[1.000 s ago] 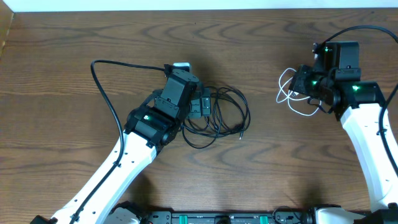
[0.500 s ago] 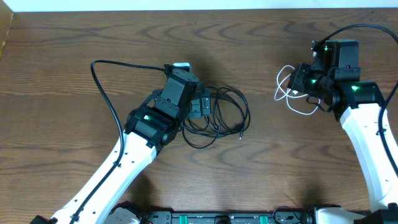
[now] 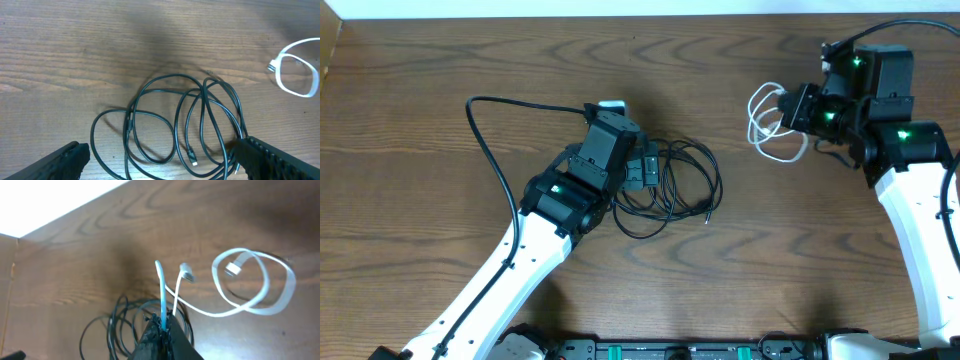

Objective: Untangle cables

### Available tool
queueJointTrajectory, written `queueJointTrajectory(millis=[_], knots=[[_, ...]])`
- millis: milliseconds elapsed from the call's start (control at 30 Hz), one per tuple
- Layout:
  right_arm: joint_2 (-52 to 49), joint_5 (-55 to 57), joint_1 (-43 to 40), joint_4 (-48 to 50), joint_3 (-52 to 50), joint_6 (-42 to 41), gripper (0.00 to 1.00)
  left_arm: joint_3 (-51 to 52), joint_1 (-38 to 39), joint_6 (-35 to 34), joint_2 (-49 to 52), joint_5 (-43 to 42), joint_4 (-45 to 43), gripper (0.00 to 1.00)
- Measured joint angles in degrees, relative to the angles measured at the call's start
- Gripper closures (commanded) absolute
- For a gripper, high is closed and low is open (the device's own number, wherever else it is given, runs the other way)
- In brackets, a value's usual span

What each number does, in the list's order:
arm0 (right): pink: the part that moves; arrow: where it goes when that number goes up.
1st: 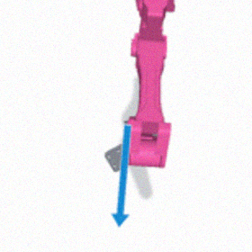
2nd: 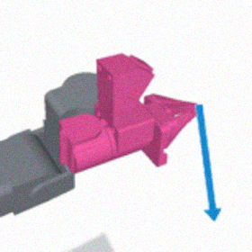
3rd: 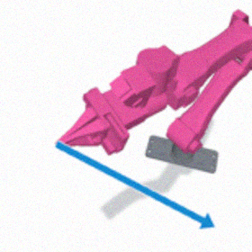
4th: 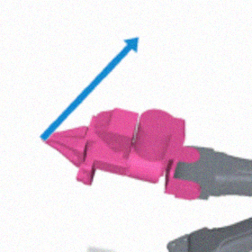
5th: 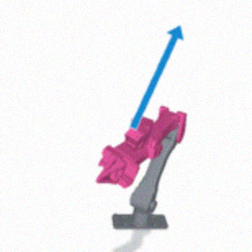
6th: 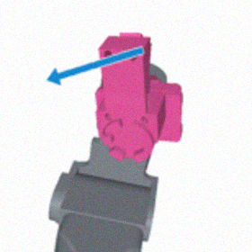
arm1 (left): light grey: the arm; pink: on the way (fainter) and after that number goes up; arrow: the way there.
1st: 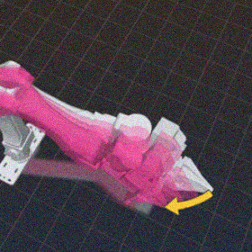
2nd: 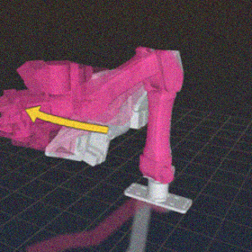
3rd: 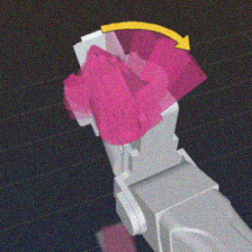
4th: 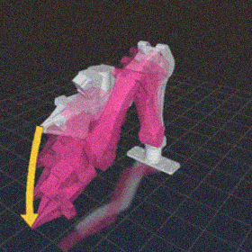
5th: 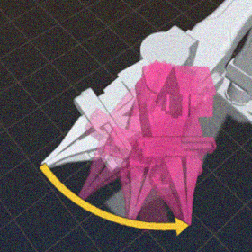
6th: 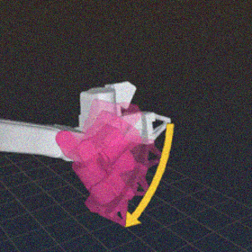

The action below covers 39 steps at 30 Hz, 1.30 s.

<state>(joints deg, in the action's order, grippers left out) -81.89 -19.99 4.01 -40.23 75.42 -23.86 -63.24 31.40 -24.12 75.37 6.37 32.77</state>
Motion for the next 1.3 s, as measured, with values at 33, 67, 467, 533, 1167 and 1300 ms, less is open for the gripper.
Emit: queueJointTrajectory(millis=[33,67,467,533,1167,1300], knots=[[0.00,0.61,0.00,-0.76,0.00,-0.02,0.99,0.00,0.00,0.00,0.00,0.00,0.00,0.02],[0.00,1.16,0.04,-1.53,0.00,0.00,0.99,0.00,0.00,0.02,0.00,0.00,0.00,0.02],[-7.96,5.38,0.04,-2.71,-3.61,-0.02,0.95,0.00,0.00,0.02,0.00,0.00,0.00,0.01],[-10.84,6.71,0.04,-2.40,-4.22,-0.33,0.90,0.00,0.00,0.00,0.00,0.00,0.00,0.01],[-25.57,19.47,0.04,-1.40,-4.72,-7.63,0.15,0.00,0.00,0.00,0.00,0.00,0.00,0.01],[-29.16,20.04,0.04,0.90,-4.72,-8.46,0.01,0.00,0.00,0.00,0.00,0.00,0.00,0.01]])
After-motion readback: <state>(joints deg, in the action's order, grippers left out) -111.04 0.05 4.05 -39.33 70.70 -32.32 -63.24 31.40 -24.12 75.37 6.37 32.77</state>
